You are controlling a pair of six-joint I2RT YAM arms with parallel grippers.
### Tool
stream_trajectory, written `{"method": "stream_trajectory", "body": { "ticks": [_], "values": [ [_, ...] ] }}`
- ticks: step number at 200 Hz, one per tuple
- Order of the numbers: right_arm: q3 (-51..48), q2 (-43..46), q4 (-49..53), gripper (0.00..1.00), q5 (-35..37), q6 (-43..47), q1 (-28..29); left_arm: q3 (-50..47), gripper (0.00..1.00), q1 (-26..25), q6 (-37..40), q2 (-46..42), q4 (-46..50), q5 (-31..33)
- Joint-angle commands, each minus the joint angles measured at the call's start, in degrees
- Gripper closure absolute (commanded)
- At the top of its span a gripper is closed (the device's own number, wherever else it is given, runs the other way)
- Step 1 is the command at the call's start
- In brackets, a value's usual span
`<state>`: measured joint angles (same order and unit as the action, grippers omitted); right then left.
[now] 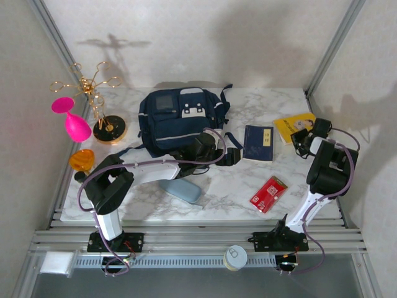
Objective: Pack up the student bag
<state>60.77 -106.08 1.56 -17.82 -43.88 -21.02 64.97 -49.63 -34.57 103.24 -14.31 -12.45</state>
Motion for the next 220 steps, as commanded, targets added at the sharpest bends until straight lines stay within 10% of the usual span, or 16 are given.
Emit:
{"method": "stream_trajectory", "body": {
  "ticks": [1,220],
  "values": [
    [0.1,3.7,-3.7,1.00,-7.3,0.6,-0.6,1.7,0.01,0.7,-0.2,0.3,0.7,-0.1],
    [10.4,23.9,7.0,1.00,-24.5,-4.4,0.9,-6.7,0.00,6.6,-4.7,-7.7,-3.0,0.8]
  ]
}}
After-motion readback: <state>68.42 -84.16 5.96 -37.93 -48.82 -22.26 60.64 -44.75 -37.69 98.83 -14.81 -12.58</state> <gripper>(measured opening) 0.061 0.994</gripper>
